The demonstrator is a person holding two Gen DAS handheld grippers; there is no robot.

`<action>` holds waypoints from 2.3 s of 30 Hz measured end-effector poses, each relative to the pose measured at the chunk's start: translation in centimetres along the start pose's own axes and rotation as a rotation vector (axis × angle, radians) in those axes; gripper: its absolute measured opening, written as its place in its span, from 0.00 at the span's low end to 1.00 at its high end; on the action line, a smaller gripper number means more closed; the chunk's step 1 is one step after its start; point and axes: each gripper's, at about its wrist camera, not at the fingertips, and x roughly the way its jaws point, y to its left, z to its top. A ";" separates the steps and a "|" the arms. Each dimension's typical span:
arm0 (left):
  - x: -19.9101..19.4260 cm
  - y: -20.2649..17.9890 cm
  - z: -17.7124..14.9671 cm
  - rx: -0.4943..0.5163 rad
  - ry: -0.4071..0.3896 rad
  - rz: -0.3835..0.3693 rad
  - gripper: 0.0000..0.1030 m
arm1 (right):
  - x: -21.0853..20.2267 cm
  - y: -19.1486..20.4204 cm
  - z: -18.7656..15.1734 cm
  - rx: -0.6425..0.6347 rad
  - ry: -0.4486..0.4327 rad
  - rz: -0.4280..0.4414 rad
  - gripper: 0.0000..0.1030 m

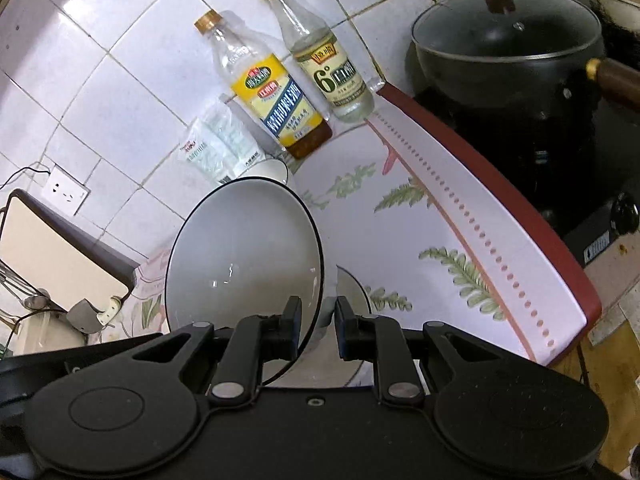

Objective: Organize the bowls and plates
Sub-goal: 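Lift the held bowl and lower it into the first white bowl, then open both grippers and withdraw from the bowl stack, then move both grippers to the last white bowl by the bottles and grip it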

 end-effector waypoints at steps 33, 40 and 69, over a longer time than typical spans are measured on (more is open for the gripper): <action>3.5 2.5 -0.5 -0.123 0.144 0.032 0.15 | 2.7 2.4 -3.5 -0.355 -0.094 -0.171 0.21; 4.0 2.6 0.5 -0.153 0.197 0.048 0.17 | 3.2 2.6 -3.4 -0.413 -0.110 -0.185 0.21; -3.6 3.8 3.4 -0.041 -0.063 -0.046 0.19 | -1.0 2.5 2.6 -0.443 -0.058 0.148 0.46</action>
